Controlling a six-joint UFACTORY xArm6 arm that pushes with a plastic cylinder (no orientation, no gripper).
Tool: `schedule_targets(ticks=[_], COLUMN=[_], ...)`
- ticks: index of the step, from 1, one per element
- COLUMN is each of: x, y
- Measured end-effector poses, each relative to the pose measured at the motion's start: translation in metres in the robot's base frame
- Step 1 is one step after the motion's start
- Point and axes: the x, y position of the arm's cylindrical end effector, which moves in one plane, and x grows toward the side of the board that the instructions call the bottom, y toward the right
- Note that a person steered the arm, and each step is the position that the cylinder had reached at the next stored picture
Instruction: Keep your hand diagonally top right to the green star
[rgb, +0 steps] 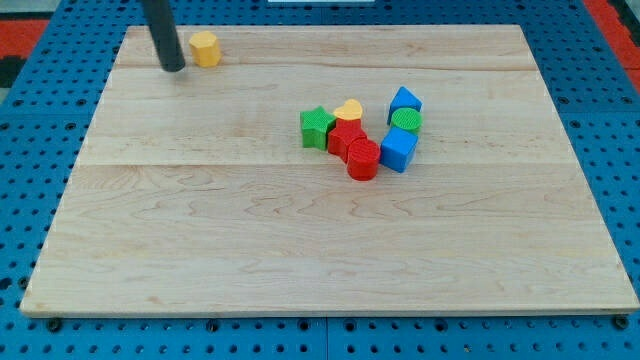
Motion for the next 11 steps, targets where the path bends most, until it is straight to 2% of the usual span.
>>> schedule_targets(ticks=[2, 6, 8, 10, 11], x=[0.008, -0.026, -0.032, 0.059, 0.062], y=[0.046, 0.122, 0.18, 0.292, 0.29])
